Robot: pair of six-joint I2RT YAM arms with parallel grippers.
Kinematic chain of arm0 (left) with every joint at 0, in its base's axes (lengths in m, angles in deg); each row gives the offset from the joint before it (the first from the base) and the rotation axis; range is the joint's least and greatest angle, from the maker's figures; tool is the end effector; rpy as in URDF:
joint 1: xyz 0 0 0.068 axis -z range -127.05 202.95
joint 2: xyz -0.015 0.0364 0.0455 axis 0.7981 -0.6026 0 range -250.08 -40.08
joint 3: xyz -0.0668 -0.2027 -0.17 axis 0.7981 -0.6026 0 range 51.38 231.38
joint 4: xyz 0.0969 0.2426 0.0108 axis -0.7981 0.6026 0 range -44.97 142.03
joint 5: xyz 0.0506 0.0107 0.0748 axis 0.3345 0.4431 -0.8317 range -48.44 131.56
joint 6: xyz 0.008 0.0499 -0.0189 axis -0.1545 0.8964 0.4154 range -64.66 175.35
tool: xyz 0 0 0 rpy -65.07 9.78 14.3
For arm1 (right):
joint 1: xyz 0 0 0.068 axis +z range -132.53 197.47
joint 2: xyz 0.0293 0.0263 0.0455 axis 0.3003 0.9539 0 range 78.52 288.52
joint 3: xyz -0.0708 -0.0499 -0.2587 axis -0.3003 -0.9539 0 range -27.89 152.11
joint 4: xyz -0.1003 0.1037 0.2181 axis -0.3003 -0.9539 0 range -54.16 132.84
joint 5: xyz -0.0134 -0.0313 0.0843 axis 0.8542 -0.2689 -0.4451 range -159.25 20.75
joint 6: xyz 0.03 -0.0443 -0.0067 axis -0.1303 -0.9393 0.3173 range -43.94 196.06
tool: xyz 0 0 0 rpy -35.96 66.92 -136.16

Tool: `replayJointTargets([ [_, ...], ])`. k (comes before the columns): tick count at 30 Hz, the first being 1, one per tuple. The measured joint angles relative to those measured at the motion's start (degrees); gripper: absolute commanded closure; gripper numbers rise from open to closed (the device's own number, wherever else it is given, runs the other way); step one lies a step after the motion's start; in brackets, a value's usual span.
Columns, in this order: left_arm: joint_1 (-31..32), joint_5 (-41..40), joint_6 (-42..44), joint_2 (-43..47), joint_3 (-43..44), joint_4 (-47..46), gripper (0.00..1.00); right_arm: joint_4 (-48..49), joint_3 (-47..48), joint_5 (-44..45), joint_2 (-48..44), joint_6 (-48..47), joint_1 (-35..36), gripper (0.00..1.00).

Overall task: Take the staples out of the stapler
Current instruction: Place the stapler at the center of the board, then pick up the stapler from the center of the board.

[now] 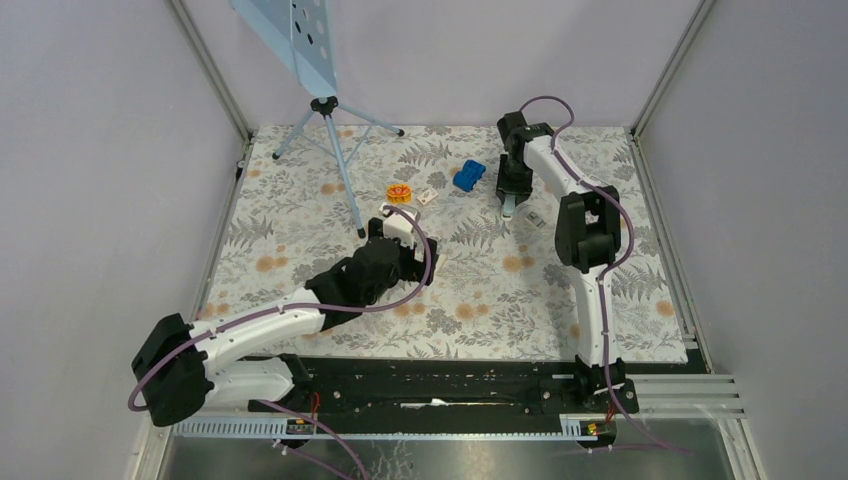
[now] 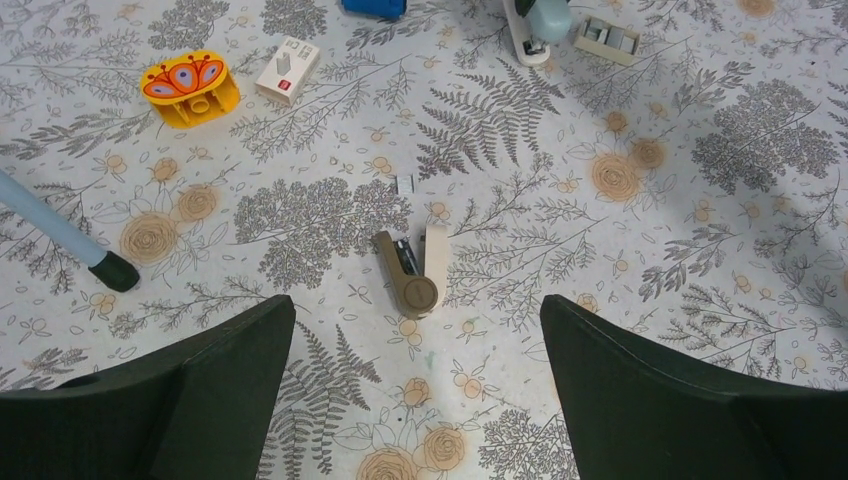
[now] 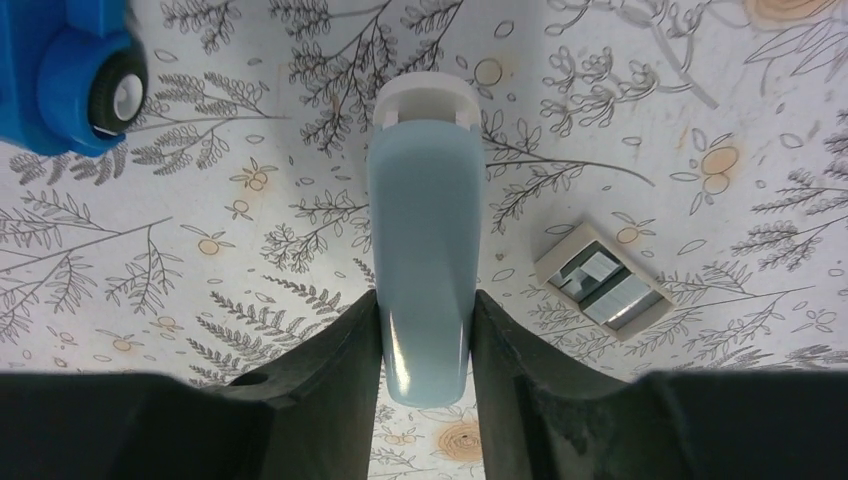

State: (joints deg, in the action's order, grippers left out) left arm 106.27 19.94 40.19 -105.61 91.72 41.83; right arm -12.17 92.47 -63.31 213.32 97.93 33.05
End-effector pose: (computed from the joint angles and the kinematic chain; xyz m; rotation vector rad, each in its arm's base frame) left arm 0.1642 -0.1984 0.2637 0.3969 1.9094 -0.4288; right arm 0.4795 0.1298 0.1954 0.1781 2.7635 0.0251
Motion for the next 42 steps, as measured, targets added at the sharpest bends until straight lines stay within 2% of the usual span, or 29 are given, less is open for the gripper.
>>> replayJointTargets([
  [1,0.0,-0.11,-0.28,0.0,-0.07,0.17,0.01,0.02,0.22,0.37,0.0,-0.04,0.0,0.51],
  [2,0.0,-0.24,-0.59,0.0,-0.22,0.2,0.01,0.17,0.44,0.87,-0.02,-0.26,0.0,0.42],
  [3,0.0,-0.33,-0.94,0.0,-0.33,0.31,0.01,0.46,0.5,1.25,-0.09,-0.37,-0.04,0.28],
  [4,0.0,-0.46,-1.29,0.0,-0.42,0.55,0.01,0.72,0.42,1.57,-0.24,-0.42,-0.07,0.21],
  [6,0.0,-0.74,-1.95,-0.11,-0.48,0.74,0.01,1.99,-1.03,2.16,-1.33,-0.9,-0.09,0.14],
  [9,0.0,-0.98,-2.97,-1.05,-0.37,0.76,0.01,3.1,-4.94,2.71,-5.55,-1.38,-0.11,0.12],
  [13,-0.04,-1.25,-4.68,-5.25,1.49,1.95,0.01,5.35,-11.54,2.93,-14.51,-1.42,-0.11,0.19],
  [17,-0.9,-1.25,-7.37,-10.12,5.4,5.22,0.01,11.89,-25.22,-2.19,-28.44,-1.05,-0.02,0.29],
  [21,-5.7,1.84,-11.98,-11.45,7.28,6.58,0.01,16.44,-36.85,-7.13,-38.1,0.96,1.4,0.37],
  [26,-14.93,8.13,-17.62,-14.12,8.35,7.1,0.05,23.17,-50.21,-11.69,-43.74,6.56,6.69,0.43],
  [31,-16.11,13.77,-20.46,-21.55,11.58,8.7,0.11,28.89,-64.22,-15.63,-49.75,13.35,9.55,0.46],
  [37,-15.8,18.03,-22.84,-28.13,14.05,10.05,0.19,32.22,-69.46,-16.76,-53.53,16.83,9.55,0.48],
  [42,-15.8,19.1,-24.41,-32.41,16.48,11.19,0.33,32.79,-70.05,-16.81,-54.62,17.27,9.55,0.48],
])
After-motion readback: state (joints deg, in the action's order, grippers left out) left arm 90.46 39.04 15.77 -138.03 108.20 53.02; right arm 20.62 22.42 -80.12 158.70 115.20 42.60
